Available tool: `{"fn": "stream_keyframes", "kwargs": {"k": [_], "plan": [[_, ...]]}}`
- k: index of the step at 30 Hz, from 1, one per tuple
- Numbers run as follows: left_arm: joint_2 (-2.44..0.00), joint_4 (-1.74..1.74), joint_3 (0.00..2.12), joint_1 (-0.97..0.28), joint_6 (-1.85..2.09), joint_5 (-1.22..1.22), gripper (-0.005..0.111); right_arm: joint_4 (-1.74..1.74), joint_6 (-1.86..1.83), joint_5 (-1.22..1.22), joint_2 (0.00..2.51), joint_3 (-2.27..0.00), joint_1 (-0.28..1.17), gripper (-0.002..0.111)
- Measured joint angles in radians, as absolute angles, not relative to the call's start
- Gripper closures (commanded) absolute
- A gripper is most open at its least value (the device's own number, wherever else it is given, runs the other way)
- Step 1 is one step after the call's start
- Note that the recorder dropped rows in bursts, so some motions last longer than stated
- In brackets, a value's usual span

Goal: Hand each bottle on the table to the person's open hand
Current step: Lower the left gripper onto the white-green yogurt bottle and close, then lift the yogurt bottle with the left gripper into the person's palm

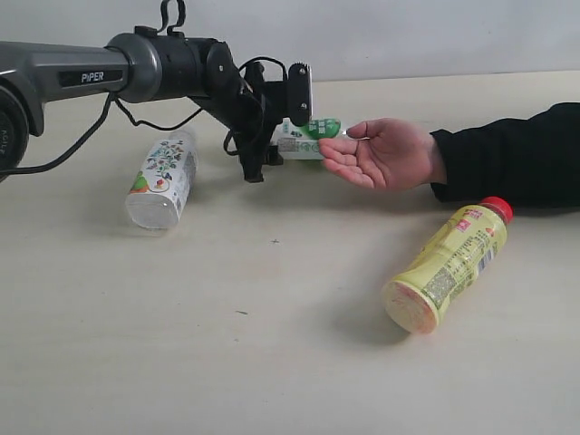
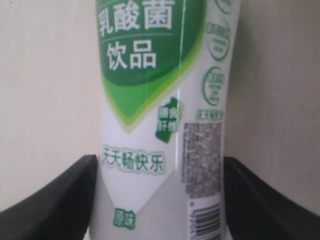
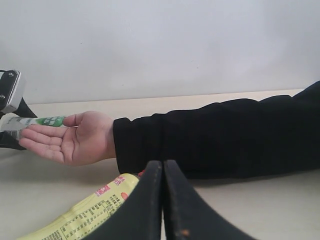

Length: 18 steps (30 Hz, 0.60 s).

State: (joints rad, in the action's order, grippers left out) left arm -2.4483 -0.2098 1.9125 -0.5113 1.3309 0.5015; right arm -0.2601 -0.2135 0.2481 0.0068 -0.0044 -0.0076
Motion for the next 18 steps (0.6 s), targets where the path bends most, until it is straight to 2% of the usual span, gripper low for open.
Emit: {"fn": "stream_keyframes", "kwargs": {"k": [18], "plan": [[-2.291, -0.024, 1.912, -0.511, 0.895, 0.561, 0.107, -0.260, -0.213, 0.248, 0.007, -0.004, -0.008, 0.108]]}}
